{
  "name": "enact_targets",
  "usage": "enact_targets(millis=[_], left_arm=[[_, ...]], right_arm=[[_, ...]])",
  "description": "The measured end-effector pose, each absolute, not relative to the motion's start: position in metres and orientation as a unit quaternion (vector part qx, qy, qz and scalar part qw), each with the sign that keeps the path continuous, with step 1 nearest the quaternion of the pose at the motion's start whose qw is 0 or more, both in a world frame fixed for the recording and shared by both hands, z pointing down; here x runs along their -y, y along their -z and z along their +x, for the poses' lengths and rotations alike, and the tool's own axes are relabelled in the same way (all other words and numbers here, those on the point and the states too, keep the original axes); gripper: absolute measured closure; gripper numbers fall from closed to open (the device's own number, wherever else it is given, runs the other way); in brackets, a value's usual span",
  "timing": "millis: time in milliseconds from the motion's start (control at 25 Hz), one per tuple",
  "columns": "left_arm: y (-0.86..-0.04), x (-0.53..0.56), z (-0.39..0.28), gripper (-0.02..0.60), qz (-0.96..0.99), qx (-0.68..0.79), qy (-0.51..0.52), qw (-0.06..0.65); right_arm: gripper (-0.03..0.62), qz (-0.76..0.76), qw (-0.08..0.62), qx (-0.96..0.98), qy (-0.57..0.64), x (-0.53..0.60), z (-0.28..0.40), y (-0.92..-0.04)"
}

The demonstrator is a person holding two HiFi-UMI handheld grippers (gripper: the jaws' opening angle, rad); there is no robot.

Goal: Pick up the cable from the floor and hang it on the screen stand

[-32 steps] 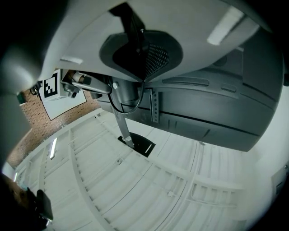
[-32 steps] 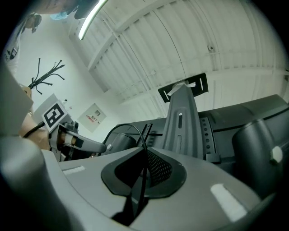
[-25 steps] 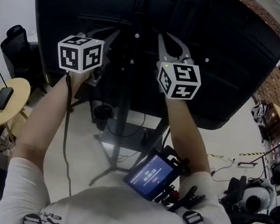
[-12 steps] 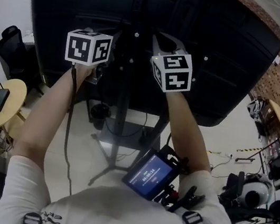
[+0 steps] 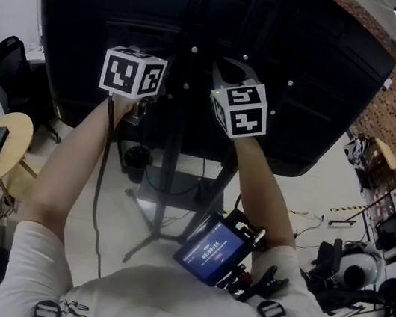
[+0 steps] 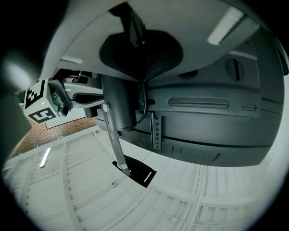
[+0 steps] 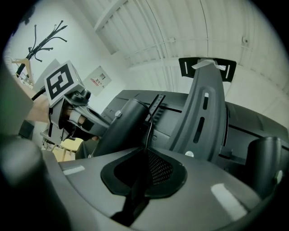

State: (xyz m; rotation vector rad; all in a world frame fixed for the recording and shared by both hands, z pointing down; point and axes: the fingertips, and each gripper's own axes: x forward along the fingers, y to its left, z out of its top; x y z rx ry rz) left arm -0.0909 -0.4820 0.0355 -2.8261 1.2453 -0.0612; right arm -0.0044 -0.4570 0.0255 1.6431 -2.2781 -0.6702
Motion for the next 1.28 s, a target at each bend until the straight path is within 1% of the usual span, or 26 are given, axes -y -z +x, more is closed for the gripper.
enact_targets(millis=[160,640,800,1000,1280], left_arm=[[-0.041,0.482,-0.088,0.575,-0.915,-0.401,0.016,0.032],[-0.049,0.478,-0.091,0.575,-0.914,-0.402,-0.020,0.044],[-0.049,0.475,-0.095,0.574,-0.914,-0.400,-0.051,0.048],[-0.048,0.471,-0.100,0.574,-0.911,-0.399,-0.082,0.061],[-0.064,0.463,-0.109,0.574,-0.905,-0.412,-0.083,0.072]], right_arm=[[0.553,0.559,0.121,0.790,0.221,0.457,-0.005,-0.037],[0.549,0.549,0.067,0.806,0.210,0.451,-0.006,-0.045],[0.545,0.545,0.052,0.810,0.211,0.447,-0.006,-0.046],[0.539,0.545,0.041,0.809,0.217,0.445,-0.004,-0.046],[0.539,0.544,0.040,0.811,0.214,0.440,0.003,-0.057]])
